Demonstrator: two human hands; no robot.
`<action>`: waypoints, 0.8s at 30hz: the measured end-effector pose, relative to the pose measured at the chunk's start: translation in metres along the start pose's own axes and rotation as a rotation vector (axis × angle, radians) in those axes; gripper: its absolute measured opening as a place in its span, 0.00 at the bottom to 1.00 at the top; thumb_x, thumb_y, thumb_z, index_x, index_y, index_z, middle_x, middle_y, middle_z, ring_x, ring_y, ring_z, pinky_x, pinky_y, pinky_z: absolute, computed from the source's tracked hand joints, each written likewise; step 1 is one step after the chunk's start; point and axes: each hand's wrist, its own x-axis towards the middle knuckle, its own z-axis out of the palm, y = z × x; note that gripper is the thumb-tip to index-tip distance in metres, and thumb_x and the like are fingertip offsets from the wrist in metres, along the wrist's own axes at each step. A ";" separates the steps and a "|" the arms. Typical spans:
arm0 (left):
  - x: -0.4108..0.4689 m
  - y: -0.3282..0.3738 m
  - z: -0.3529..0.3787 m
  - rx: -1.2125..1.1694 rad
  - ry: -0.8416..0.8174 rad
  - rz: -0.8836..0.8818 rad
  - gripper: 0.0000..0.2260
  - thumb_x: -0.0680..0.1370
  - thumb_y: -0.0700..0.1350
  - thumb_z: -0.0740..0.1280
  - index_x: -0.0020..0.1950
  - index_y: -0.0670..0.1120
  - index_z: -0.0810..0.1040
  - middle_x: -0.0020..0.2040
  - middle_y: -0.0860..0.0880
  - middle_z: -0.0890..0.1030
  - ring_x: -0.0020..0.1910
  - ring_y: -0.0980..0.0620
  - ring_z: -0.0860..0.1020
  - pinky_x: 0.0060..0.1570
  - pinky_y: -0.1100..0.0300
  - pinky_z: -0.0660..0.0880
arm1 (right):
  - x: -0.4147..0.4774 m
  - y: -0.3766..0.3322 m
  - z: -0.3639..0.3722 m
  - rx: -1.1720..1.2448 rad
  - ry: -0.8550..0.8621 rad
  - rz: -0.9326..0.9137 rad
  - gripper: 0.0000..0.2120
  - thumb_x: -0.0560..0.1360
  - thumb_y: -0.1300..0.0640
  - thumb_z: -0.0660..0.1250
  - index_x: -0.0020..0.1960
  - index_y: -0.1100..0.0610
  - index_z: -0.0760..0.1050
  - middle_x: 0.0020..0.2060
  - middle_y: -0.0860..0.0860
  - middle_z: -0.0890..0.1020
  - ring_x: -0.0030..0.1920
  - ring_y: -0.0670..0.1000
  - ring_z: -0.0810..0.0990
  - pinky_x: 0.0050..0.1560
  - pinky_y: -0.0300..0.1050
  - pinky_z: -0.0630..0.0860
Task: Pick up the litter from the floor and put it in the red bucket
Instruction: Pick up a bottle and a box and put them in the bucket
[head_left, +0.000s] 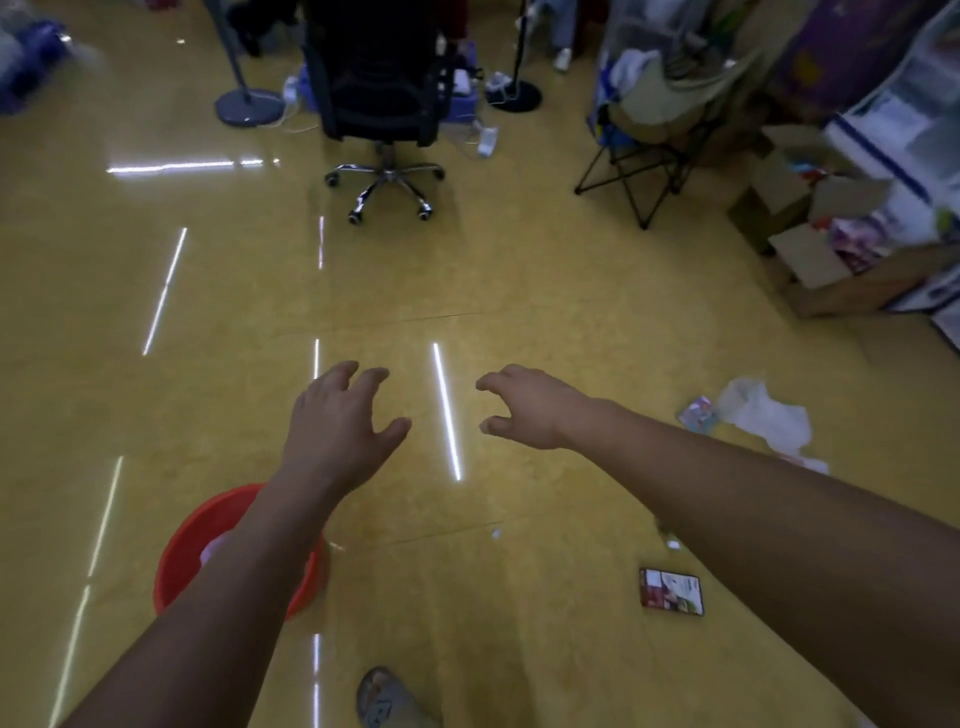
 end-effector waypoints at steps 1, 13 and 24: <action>-0.001 0.017 0.001 0.003 -0.003 0.016 0.30 0.73 0.59 0.70 0.73 0.50 0.69 0.73 0.40 0.67 0.70 0.39 0.66 0.67 0.42 0.66 | -0.014 0.017 -0.002 0.013 0.012 0.021 0.29 0.77 0.43 0.63 0.75 0.49 0.61 0.70 0.52 0.68 0.67 0.56 0.70 0.63 0.53 0.72; -0.011 0.227 0.039 0.062 -0.070 0.279 0.31 0.73 0.60 0.70 0.73 0.51 0.68 0.74 0.41 0.66 0.71 0.38 0.66 0.67 0.43 0.67 | -0.205 0.202 -0.001 0.113 0.144 0.258 0.30 0.77 0.43 0.64 0.75 0.50 0.61 0.70 0.55 0.68 0.67 0.58 0.70 0.64 0.52 0.70; -0.040 0.378 0.104 0.065 -0.141 0.466 0.32 0.72 0.60 0.70 0.73 0.51 0.68 0.74 0.42 0.66 0.72 0.38 0.64 0.68 0.42 0.65 | -0.350 0.330 0.036 0.230 0.221 0.482 0.29 0.77 0.45 0.66 0.75 0.53 0.63 0.70 0.57 0.69 0.68 0.58 0.70 0.65 0.49 0.69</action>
